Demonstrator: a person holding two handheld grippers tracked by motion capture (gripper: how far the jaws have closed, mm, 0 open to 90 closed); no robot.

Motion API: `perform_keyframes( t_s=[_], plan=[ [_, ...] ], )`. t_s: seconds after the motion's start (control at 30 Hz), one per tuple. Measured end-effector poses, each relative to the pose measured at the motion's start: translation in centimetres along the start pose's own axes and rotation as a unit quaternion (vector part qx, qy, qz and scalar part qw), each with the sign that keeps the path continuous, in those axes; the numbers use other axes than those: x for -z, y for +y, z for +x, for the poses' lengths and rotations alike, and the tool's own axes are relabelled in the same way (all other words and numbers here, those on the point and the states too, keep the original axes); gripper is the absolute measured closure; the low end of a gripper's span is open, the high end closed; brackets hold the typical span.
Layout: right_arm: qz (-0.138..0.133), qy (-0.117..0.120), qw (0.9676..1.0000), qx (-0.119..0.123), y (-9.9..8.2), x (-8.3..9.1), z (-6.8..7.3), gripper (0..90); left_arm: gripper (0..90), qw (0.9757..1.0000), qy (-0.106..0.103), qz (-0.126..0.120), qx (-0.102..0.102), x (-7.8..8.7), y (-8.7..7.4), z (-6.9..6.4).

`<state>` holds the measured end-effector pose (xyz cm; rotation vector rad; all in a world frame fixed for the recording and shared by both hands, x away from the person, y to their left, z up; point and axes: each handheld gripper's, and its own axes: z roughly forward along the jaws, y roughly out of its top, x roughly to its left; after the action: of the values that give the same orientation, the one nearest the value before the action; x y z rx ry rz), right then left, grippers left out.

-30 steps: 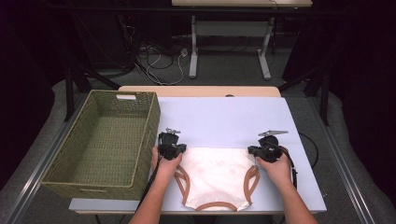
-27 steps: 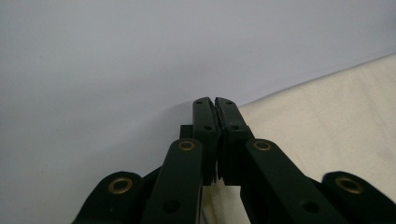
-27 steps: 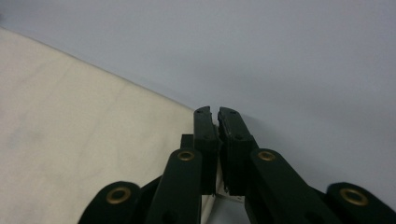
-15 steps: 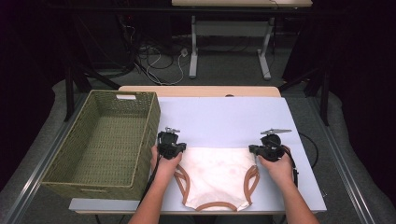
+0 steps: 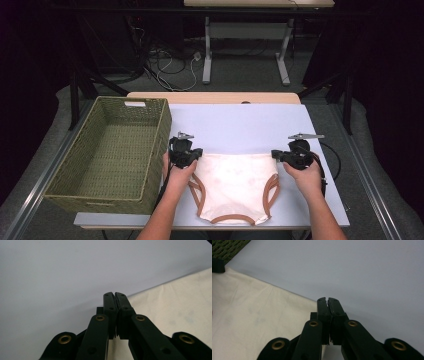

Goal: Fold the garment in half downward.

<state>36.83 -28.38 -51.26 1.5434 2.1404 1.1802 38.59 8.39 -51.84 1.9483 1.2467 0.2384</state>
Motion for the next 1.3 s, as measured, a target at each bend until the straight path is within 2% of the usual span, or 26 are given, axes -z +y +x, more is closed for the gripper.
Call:
perform_keyframes(
  t_s=[0.17, 0.4, 0.53, 0.8, 0.87, 1.1, 1.17, 1.3],
  plan=[
    [-0.016, 0.002, 0.9998, -0.014, 0.6, 1.2, -0.9, 88.7, 88.4, 1.0000, -0.004, -0.007, -0.003, -0.2, 1.0, -0.4],
    [-0.031, -0.008, 0.9994, -0.014, 2.0, 1.9, -1.7, 88.7, 88.4, 0.9999, 0.002, -0.011, -0.010, -0.8, 2.6, -0.8],
    [-0.025, -0.012, 0.9995, -0.013, 2.7, 1.5, -2.0, 88.7, 88.4, 0.9998, 0.008, -0.017, -0.007, -1.1, 3.6, -0.5],
    [-0.020, -0.019, 0.9996, -0.008, 4.2, 0.7, -2.4, 88.7, 88.5, 0.9996, 0.006, -0.027, 0.007, -1.8, 4.5, 0.3],
    [-0.022, -0.025, 0.9994, -0.001, 4.6, 0.5, -2.5, 88.7, 88.5, 0.9995, 0.006, -0.031, 0.010, -1.9, 4.7, 0.4],
    [-0.020, -0.033, 0.9992, -0.006, 5.6, -0.3, -2.7, 88.7, 88.5, 0.9991, 0.011, -0.038, 0.013, -2.4, 5.6, 0.9],
    [-0.019, -0.043, 0.9989, 0.000, 5.8, -0.5, -2.7, 88.7, 88.5, 0.9993, 0.011, -0.034, 0.014, -2.7, 5.8, 1.1],
    [-0.025, -0.039, 0.9989, -0.005, 5.9, -1.1, -3.0, 88.7, 88.5, 0.9993, 0.012, -0.031, 0.020, -3.1, 6.0, 1.3]
  ],
)
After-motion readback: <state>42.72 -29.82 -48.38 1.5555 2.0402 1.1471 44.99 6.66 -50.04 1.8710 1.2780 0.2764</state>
